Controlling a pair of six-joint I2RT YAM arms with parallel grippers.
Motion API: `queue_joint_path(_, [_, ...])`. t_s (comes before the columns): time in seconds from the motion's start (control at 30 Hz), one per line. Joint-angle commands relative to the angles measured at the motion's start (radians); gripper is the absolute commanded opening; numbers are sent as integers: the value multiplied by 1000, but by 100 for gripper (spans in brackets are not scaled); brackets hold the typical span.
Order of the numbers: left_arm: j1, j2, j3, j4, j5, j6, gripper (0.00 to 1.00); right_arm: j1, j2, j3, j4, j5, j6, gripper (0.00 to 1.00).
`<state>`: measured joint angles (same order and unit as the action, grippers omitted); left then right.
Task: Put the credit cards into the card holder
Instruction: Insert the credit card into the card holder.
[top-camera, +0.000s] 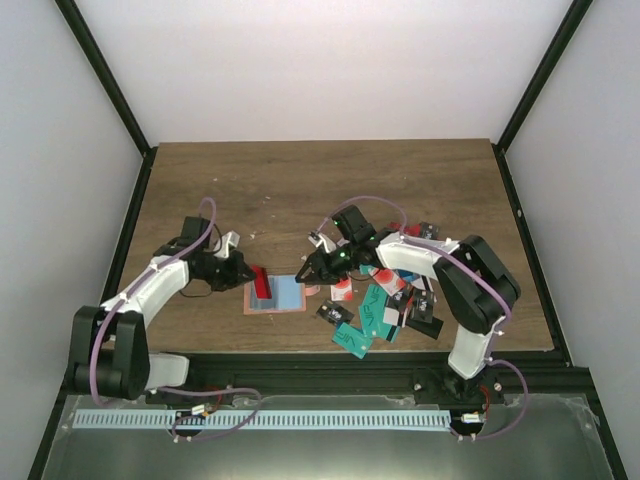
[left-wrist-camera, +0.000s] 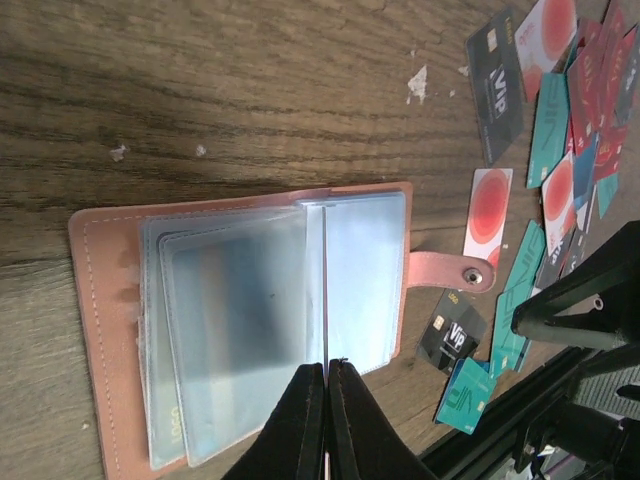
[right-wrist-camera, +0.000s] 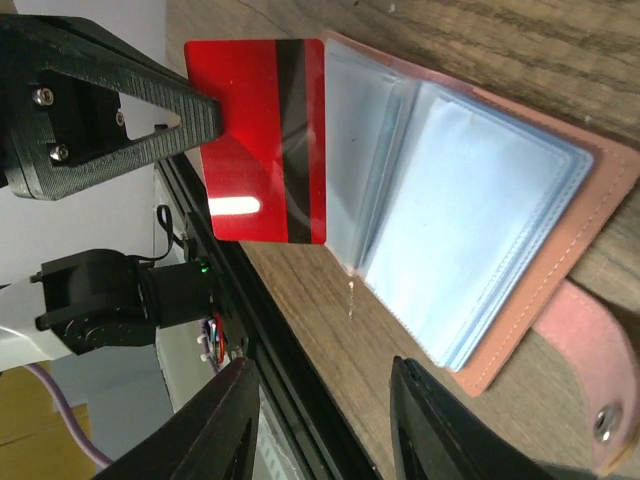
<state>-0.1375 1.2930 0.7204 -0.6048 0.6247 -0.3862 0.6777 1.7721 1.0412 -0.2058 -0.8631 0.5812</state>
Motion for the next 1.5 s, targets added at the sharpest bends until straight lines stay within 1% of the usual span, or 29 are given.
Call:
queue_joint_path(0.0, [-19, 53, -20, 81, 37, 24, 4, 6, 52, 60, -22, -4, -32, 38])
queue_joint_path(0.2, [-44, 103, -20, 121, 62, 37, 4, 6, 101, 76, -26, -10, -49, 37])
queue_joint_path(0.47, [-54, 147, -16, 138, 48, 45, 4, 6, 131, 66, -15, -10, -52, 36])
queue_joint_path(0.73, [-56, 138, -16, 135, -19, 34, 4, 5, 154, 44, -6, -7, -53, 35])
queue_joint_path(0.93, [-56, 127, -16, 131, -38, 30, 4, 5, 173, 32, -2, -5, -53, 34])
queue_joint_path(1.1, [-62, 131, -20, 132, -31, 33, 4, 5, 185, 23, 4, -6, -51, 34])
queue_joint_path(1.33, [-111, 147, -28, 158, -33, 24, 4, 5, 203, 9, 19, -14, -41, 34])
queue_joint_path(1.47, [-122, 152, -33, 177, -37, 10, 4, 5, 212, 1, 29, -16, -35, 34])
